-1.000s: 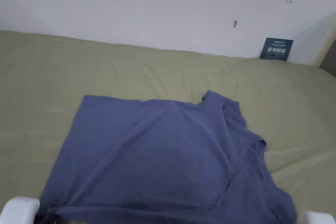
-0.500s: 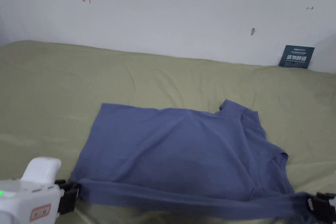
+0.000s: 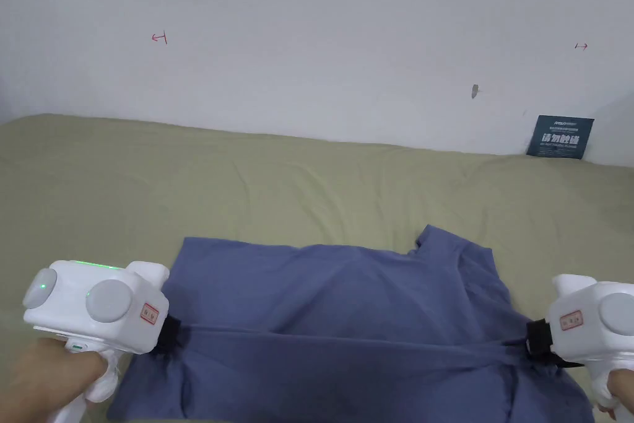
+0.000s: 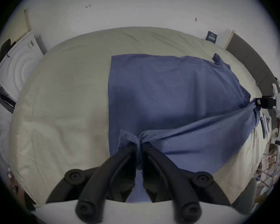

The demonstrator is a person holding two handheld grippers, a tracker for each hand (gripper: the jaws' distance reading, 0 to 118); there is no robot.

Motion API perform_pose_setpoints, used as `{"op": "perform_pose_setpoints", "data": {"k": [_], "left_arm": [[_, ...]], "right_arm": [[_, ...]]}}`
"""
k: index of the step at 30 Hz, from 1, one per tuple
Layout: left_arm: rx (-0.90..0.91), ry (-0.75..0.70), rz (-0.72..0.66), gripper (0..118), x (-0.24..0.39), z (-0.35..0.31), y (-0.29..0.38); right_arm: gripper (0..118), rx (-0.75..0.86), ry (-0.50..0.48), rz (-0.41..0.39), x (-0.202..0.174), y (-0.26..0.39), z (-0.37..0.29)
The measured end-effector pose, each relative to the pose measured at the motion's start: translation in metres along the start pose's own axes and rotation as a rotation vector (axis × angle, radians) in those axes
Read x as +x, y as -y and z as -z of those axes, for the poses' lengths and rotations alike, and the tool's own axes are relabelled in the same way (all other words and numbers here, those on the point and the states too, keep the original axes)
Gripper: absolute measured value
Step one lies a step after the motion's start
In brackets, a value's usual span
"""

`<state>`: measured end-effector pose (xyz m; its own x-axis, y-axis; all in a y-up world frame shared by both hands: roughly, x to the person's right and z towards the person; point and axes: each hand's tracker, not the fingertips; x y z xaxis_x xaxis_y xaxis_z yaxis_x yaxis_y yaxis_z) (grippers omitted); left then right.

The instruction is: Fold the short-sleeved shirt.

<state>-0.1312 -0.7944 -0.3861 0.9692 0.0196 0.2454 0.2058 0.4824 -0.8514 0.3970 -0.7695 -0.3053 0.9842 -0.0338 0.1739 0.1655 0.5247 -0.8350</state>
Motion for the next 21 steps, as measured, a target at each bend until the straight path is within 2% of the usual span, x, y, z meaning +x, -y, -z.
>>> {"op": "perform_pose_setpoints", "data": {"k": [1,3,4,5,7,10,12,13,14,15,16,17,18,21], "left_arm": [[-0.002,-0.009,0.000,40,-0.001,0.006,0.000],[0.005,-0.042,-0.029,55,-0.003,0.014,0.001],[0.018,-0.033,-0.050,74,-0.007,0.014,0.004],[0.046,-0.020,-0.095,78,-0.011,0.009,0.009],[0.085,0.003,-0.129,78,-0.016,-0.007,0.018],[0.208,-0.061,-0.087,78,-0.013,-0.057,0.050],[0.360,-0.098,-0.062,77,-0.006,-0.090,0.088],[0.400,-0.108,-0.062,74,-0.003,-0.103,0.105],[0.431,-0.114,-0.095,70,-0.001,-0.113,0.127],[0.438,-0.109,-0.132,55,0.001,-0.121,0.145],[0.439,-0.095,-0.165,17,0.003,-0.125,0.160],[0.409,-0.072,-0.205,0,0.004,-0.125,0.174],[0.410,-0.070,-0.225,0,0.006,-0.126,0.189],[0.354,-0.057,-0.186,0,0.009,-0.119,0.206]], "right_arm": [[48,0.003,0.009,-0.003,-0.001,0.001,0.006],[70,0.035,0.046,-0.047,0.000,0.005,0.011],[95,0.076,0.040,-0.037,0.002,0.010,0.005],[94,0.123,0.015,-0.022,0.003,0.013,-0.002],[90,0.173,-0.033,0.007,0.008,0.022,-0.021],[90,0.314,-0.062,-0.004,0.014,0.049,-0.063],[89,0.395,-0.068,-0.005,0.014,0.078,-0.090],[81,0.412,-0.077,-0.006,0.015,0.090,-0.099],[65,0.414,-0.084,-0.007,0.016,0.107,-0.107],[38,0.408,-0.078,-0.004,0.014,0.120,-0.113],[0,0.423,-0.043,-0.004,0.012,0.131,-0.118],[0,0.403,0.005,-0.021,0.004,0.146,-0.120],[0,0.412,0.036,-0.017,0.001,0.159,-0.123],[0,0.356,-0.020,-0.020,0.002,0.179,-0.124]]}}
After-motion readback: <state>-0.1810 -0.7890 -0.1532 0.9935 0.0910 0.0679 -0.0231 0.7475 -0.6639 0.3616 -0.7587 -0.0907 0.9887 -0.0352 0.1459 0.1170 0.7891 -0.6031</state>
